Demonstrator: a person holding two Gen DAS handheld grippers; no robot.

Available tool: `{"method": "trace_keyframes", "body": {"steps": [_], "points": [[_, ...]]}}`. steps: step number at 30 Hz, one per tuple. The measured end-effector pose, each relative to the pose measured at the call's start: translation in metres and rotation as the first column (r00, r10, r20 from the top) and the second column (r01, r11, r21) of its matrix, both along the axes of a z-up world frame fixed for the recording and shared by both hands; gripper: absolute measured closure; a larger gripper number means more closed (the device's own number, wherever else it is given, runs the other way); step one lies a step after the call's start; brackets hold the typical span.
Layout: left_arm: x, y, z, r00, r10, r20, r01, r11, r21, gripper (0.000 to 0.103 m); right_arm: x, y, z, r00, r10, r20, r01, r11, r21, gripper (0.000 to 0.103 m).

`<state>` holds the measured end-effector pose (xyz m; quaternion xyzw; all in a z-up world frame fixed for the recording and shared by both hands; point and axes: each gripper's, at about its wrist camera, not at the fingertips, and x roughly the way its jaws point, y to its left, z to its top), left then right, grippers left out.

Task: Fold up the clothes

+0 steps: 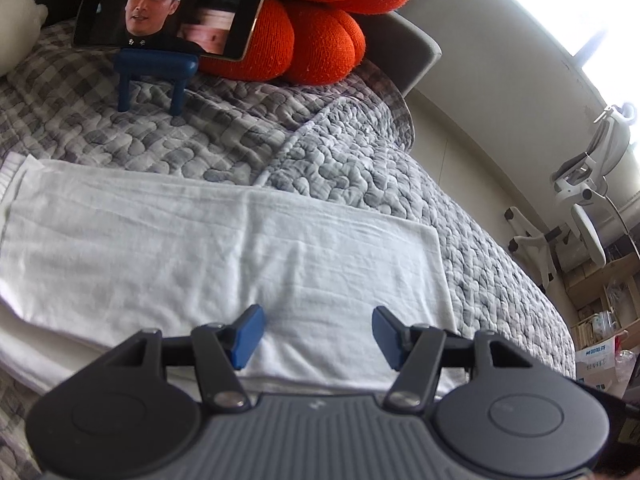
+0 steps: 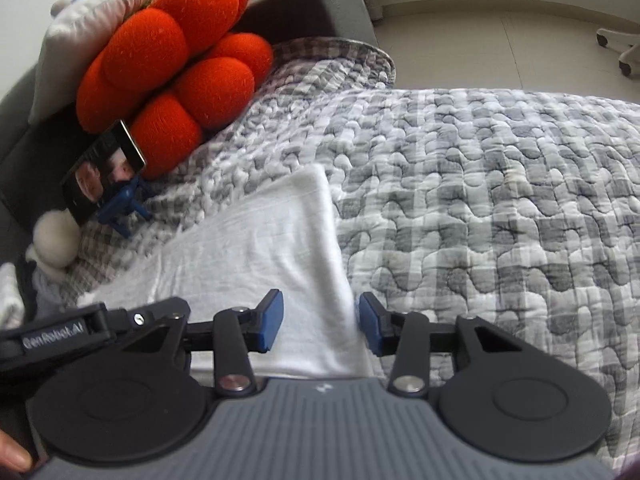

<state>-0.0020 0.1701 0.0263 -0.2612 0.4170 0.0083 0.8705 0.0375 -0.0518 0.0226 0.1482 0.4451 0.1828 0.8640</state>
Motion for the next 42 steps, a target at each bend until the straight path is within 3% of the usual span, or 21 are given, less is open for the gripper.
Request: {"method": "trace_keyframes", "body": {"steps": [2,6,10,18,33,36,39,41,42], "points": [[0.000,0.000,0.000,1.000,-0.001,-0.001,0.001,1.000,0.001,0.041,0.001,0.001,-0.002,1.000,0.014,-0.014,-0.014,1.000,-0.005,0.059],[0.000,0.000,0.000,1.000,-0.002,-0.002,0.002,1.000,0.002,0.041,-0.003,0.009,-0.002,0.999,0.041,0.023,-0.039,0.996,-0.082,0.074],[0.001,0.000,0.000,1.000,-0.004,-0.003,0.004,1.000,0.005,0.041,-0.004,0.005,-0.001,0.999,0.029,0.026,-0.027,0.997,-0.065,0.094],[0.002,-0.002,-0.001,1.000,-0.010,-0.005,0.010,1.000,0.016,0.040,-0.017,0.015,0.018,0.991,0.062,0.121,-0.059,0.998,-0.027,0.095],[0.002,-0.004,-0.001,1.000,-0.013,-0.005,0.013,1.000,0.028,0.038,-0.008,0.001,0.005,0.999,-0.045,-0.029,0.045,0.999,-0.021,0.086],[0.002,-0.005,0.000,1.000,-0.014,-0.005,0.014,0.999,0.034,0.038,-0.008,0.000,0.003,0.998,-0.050,-0.040,0.049,0.999,-0.019,0.068],[0.002,-0.006,0.000,1.000,-0.014,-0.004,0.014,0.999,0.036,0.038,-0.010,0.002,0.003,0.999,-0.028,-0.039,0.027,0.999,-0.027,0.068],[0.002,-0.005,0.000,1.000,-0.013,-0.005,0.013,0.999,0.035,0.038,-0.011,0.006,0.002,0.999,-0.005,-0.036,0.004,0.999,-0.032,0.074],[0.002,-0.005,0.000,1.000,-0.013,-0.005,0.014,0.999,0.035,0.038,-0.011,0.006,0.001,0.999,-0.006,-0.035,0.004,0.999,-0.038,0.084]]}}
